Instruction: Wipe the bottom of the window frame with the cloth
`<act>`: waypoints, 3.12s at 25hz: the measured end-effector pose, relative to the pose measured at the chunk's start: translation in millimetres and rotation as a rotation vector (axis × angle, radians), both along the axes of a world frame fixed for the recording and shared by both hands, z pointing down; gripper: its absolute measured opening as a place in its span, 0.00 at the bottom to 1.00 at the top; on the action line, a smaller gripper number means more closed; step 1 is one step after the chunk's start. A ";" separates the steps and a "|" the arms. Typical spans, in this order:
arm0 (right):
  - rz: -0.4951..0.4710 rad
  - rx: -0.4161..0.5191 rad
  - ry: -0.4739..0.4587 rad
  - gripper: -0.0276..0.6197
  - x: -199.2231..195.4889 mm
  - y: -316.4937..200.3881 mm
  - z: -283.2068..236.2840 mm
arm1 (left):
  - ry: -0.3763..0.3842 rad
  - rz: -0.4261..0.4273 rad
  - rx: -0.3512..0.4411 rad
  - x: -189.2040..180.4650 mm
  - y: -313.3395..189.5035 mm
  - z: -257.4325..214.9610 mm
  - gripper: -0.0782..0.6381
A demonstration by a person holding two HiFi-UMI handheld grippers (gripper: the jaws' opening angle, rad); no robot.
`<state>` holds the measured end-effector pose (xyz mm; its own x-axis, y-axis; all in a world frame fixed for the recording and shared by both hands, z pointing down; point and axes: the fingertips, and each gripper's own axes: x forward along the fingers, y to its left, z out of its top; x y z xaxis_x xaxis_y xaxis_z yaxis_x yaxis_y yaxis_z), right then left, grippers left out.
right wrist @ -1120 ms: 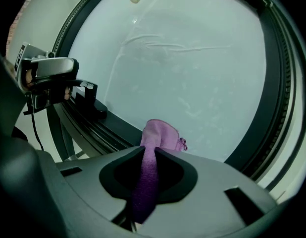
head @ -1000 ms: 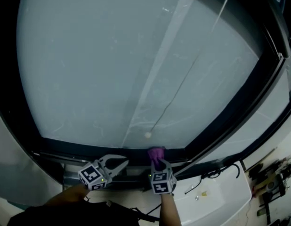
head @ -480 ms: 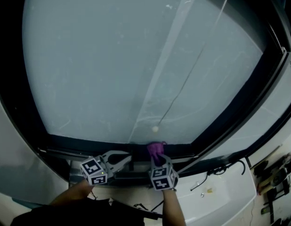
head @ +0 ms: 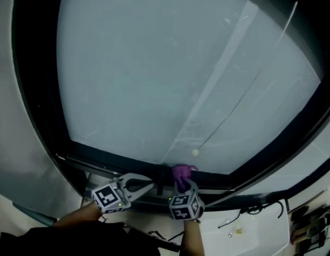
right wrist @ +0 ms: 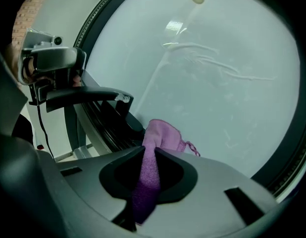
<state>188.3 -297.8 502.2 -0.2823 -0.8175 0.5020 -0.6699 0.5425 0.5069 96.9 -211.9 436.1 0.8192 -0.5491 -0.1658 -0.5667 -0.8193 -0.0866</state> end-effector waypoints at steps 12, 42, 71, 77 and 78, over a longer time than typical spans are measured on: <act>-0.035 -0.028 -0.071 0.14 -13.9 4.1 3.3 | 0.069 -0.146 -0.048 -47.4 15.8 -5.7 0.11; -0.242 0.036 -0.260 0.15 -54.0 44.9 8.6 | 0.065 -0.481 -0.208 -88.1 71.6 43.2 0.11; 0.224 0.122 -0.707 0.14 -131.3 59.9 0.4 | 0.092 -0.307 -0.201 -196.7 77.0 47.7 0.11; 0.195 0.159 -0.691 0.14 -145.7 44.7 -20.9 | 0.109 -0.322 -0.188 -209.4 75.0 41.5 0.11; 0.196 0.162 -0.687 0.14 -146.1 41.6 -23.8 | 0.114 -0.328 -0.186 -211.8 74.6 40.8 0.11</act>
